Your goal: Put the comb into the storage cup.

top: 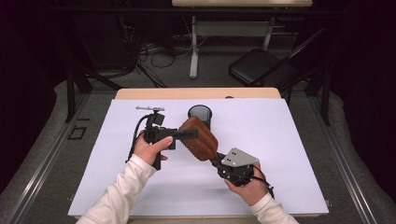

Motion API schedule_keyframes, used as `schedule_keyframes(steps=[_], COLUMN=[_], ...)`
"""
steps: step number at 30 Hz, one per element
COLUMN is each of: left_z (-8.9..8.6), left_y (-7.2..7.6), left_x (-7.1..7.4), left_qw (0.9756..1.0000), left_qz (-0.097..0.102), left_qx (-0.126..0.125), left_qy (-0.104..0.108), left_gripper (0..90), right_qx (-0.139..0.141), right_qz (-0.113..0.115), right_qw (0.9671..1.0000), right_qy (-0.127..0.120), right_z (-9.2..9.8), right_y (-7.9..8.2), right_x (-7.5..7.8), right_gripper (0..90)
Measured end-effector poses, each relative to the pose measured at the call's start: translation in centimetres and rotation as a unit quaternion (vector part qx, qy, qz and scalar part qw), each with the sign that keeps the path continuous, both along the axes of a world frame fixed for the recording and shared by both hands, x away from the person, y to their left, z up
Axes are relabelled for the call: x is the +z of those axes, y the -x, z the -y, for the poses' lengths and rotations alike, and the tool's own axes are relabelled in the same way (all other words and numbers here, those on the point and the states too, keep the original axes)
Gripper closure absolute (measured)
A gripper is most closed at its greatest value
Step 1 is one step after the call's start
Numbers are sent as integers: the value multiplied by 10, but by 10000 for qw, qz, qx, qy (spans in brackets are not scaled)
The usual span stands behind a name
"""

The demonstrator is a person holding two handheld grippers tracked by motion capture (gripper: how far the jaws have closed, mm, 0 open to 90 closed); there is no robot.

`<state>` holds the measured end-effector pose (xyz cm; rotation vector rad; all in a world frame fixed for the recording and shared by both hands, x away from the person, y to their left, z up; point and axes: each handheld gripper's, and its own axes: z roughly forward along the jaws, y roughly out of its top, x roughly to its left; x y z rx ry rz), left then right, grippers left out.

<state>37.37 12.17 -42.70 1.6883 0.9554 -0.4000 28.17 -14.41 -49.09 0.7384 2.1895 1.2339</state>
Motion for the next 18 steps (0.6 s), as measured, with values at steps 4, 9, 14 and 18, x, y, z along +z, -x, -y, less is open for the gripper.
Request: schedule_keyframes(steps=[4,9,14,18], left_z=[0,2,3,5], left_y=[-3,-5,-8,-9], left_x=[1,2,3,4], left_qw=[9999,9998,9997,9997], left_qz=[-108,-181,-234,-236], left_qx=[-2,11,5,12], left_qy=[-27,-54,-54,-85], left_gripper=[521,522,522,523], right_qx=[12,4,-20,-36], right_qz=[-52,-116,-153,-209], right_qw=[10000,9998,9997,9996], right_qy=[-62,-130,-162,-177], right_z=[0,1,2,2], right_y=[-1,-2,-3,-4], right_x=[0,0,1,0], right_gripper=[721,721,719,711])
